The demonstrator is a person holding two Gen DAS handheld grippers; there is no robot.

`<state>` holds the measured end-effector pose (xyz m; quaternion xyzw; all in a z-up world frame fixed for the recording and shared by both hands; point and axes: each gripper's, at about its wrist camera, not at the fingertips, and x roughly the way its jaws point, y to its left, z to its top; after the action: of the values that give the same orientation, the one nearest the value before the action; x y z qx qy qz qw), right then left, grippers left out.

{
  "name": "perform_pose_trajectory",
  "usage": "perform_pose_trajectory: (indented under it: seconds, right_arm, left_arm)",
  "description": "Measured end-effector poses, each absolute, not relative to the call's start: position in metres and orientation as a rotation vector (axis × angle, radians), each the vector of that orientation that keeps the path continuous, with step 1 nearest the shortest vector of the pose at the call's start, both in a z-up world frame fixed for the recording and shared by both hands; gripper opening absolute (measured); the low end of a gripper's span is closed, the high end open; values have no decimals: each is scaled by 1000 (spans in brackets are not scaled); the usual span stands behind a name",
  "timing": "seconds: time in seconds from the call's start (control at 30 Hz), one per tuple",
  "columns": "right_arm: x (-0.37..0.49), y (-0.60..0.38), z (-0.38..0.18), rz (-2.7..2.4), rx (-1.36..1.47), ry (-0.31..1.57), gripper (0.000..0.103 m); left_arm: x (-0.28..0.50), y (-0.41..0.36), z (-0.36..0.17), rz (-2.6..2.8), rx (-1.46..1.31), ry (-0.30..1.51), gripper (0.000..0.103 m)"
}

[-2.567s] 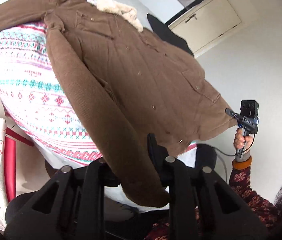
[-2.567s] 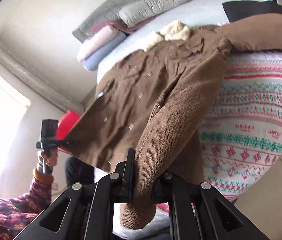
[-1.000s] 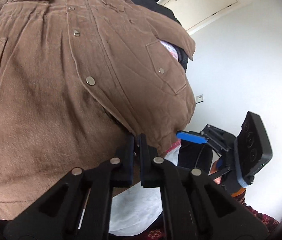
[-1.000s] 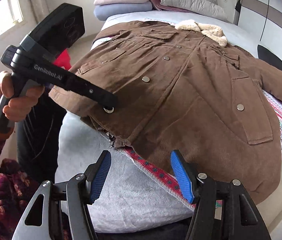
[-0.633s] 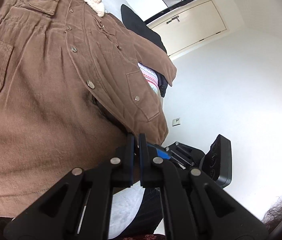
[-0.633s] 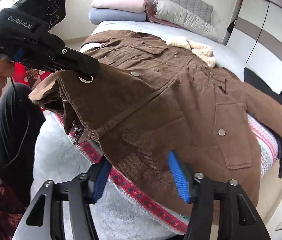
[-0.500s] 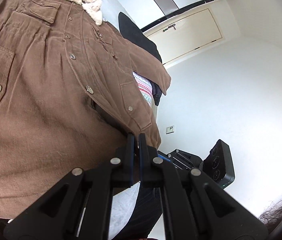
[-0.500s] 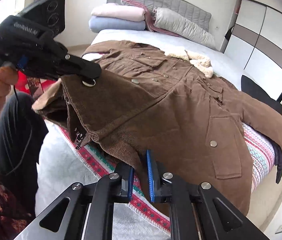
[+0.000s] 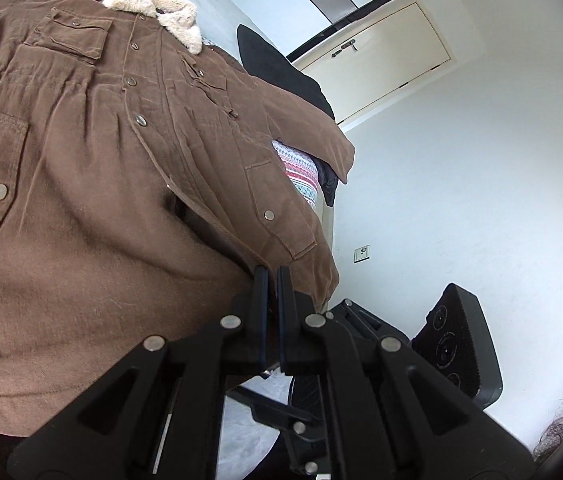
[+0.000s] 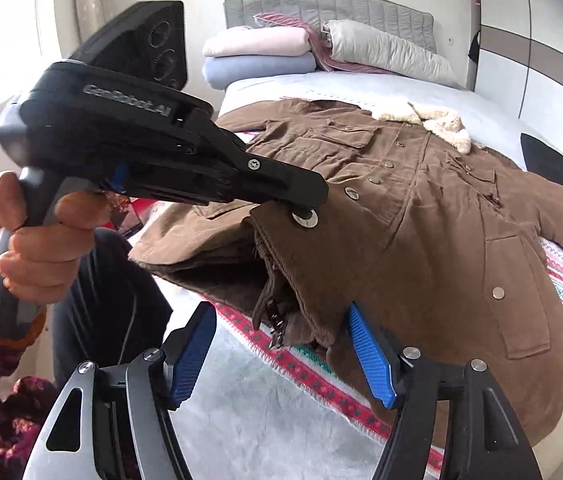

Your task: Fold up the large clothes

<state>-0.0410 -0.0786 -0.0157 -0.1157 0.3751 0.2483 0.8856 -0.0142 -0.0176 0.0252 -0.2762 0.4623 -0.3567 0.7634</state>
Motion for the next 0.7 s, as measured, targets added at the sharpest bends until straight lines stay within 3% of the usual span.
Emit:
perform_pose_trajectory:
  seconds: [0.03,0.07,0.1,0.13,0.27,0.4,0.53,0.6,0.63,0.7]
  right_arm:
    - [-38,-76,-17,474,-269,751,61]
    - [-35,-76,-18,426,-305,726,48]
    - [-33,-77,-16,386,-332,709,20]
    - [-34,-81,-10,361,-336,683,15]
    - [-45,-83,-1,321,-449,650,12]
    - [-60,-61,-51,366,-712,764,12]
    - [-75,-56,-75,402,-834,815,17]
    - [-75,-69,-58,480,-719,889,19]
    - [-75,-78,-48,529,-656,908,26]
    - [-73,-99,-30,585,-528,912,38]
  left_arm:
    - [-16,-15,25,-771,-599,999,4]
    - [-17,-13,25,-766,-596,995,4]
    - [-17,-11,24,-769,-601,998,4]
    - [-17,-9,22,-776,-609,1008,3]
    - [-25,-14,13,-812,-504,1085,1]
    - [-37,-24,-17,-778,-271,1251,0]
    - [-51,-16,-25,-754,-134,1268,2]
    - [-54,-11,-14,-760,-123,1217,16]
    - [-53,-9,-7,-761,-122,1179,22]
    - [-51,-11,6,-769,-122,1090,48]
